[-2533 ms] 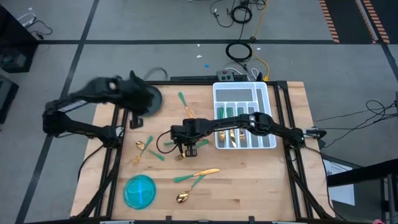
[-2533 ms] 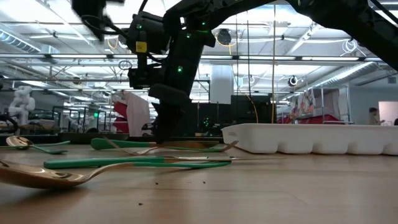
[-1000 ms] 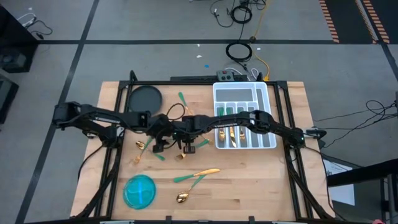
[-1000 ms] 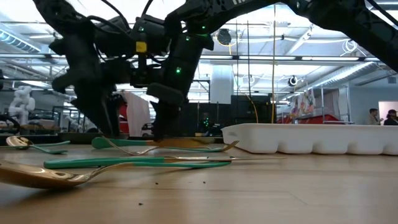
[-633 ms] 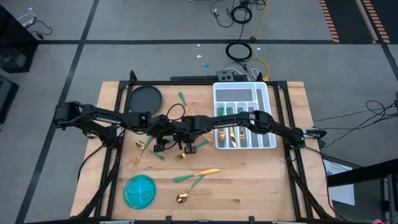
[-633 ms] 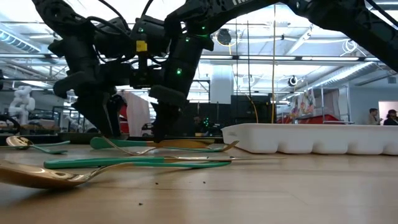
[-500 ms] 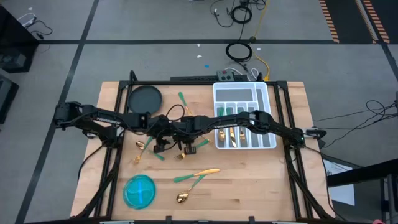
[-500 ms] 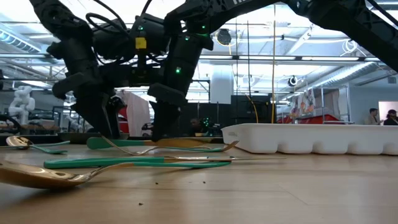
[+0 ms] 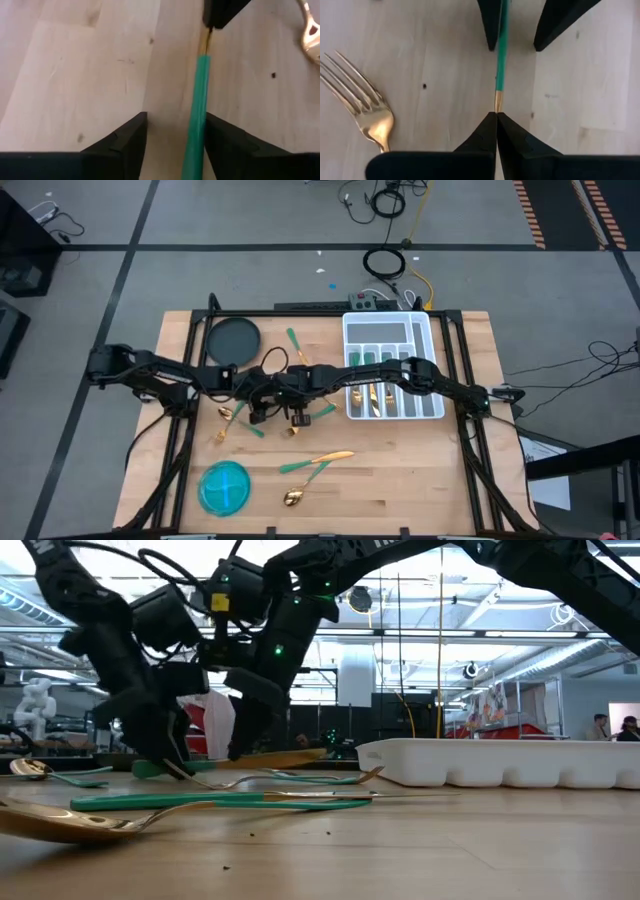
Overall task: Sort silverware
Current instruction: Put the center green table knife into the middle left slot of the white silverware tray
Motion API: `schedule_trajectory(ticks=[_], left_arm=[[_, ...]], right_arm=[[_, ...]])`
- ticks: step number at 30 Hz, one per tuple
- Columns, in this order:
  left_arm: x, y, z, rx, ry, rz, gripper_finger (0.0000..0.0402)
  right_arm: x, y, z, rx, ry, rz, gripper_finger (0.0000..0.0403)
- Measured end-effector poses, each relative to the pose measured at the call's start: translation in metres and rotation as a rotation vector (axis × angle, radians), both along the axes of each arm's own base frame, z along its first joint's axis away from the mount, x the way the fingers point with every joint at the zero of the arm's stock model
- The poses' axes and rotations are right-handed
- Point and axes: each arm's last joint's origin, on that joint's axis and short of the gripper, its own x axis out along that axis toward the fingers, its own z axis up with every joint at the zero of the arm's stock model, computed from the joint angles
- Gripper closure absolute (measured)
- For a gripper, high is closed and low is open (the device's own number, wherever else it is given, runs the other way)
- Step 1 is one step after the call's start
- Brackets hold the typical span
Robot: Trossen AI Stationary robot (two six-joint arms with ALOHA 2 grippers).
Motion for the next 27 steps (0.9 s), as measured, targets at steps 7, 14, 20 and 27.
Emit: schedule_trajectory(ticks=[7, 14, 20, 27], left_arm=[[-0.003, -0.001, -0.009, -0.014, -0.026, -0.001, 0.0298], [-0.003, -0.001, -0.008, -0.031, -0.029, -0.001, 0.0381], [-0.004, -0.001, -0.008, -0.034, -0.023, 0.009, 0.0381], [-0.004, -0.001, -0.009, -0.028, -0.015, 0.013, 0.0381]], right_arm=[[0.002, 0.000, 0.001, 0.006, -0.025, -0.014, 0.0403], [0.002, -0.004, 0.001, 0.046, -0.024, -0.066, 0.0395], [-0.002, -0.006, 0.005, 0.058, -0.005, -0.067, 0.0321], [-0.014, -0.009, 0.014, 0.058, 0.083, -0.073, 0.0212]])
